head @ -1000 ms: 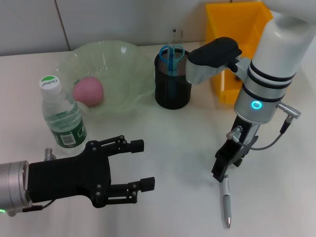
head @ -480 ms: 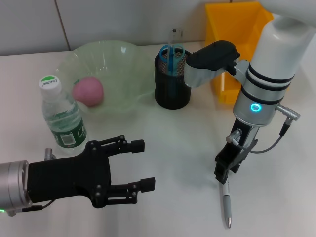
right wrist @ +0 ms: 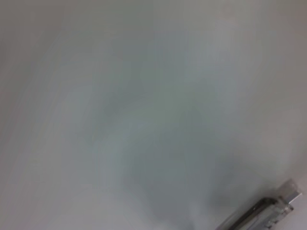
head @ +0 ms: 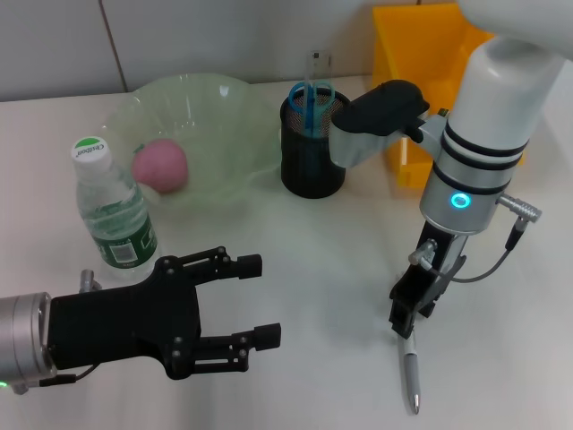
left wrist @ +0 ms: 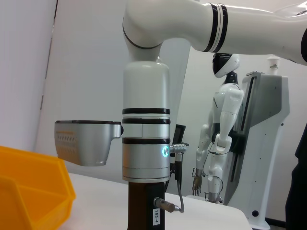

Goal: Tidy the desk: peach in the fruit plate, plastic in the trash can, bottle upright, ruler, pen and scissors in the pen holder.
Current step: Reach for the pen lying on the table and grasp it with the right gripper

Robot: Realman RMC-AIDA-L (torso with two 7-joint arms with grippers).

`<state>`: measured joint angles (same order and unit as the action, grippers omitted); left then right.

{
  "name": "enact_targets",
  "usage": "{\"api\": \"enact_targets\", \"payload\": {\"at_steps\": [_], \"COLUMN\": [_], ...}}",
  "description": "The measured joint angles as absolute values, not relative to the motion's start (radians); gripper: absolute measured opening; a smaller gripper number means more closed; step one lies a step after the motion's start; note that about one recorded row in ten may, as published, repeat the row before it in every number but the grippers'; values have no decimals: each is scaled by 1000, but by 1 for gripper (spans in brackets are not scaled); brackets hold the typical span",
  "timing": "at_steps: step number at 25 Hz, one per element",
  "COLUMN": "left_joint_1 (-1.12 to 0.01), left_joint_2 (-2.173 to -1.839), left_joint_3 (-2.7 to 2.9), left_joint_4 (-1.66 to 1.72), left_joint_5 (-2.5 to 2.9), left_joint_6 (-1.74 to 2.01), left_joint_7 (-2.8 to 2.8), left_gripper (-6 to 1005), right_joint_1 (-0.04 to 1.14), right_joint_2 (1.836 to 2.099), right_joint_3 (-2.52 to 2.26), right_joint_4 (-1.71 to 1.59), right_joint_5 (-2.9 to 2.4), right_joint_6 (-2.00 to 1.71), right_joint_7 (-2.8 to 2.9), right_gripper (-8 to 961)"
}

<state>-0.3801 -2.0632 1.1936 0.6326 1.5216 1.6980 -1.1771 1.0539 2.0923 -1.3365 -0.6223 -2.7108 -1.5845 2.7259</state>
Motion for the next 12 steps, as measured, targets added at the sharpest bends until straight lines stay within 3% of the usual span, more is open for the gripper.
{"api": "enact_targets", "payload": {"at_steps": [12], "left_joint_1": [-374], "left_joint_2": [-2062], "left_joint_3": [1186], "left_joint_4": [632], "left_joint_5": [1521], "left_joint_6": [1713], "left_joint_7": [-1178], "left_gripper": [812], "right_joint_1": [1054], "right_joint_2": [2092], "right_joint_3": [-1361], "right_joint_4": [-623], "right_joint_5": [-2692], "right_joint_6": [-1580], "right_joint_7": [2735], "right_gripper": [426]}}
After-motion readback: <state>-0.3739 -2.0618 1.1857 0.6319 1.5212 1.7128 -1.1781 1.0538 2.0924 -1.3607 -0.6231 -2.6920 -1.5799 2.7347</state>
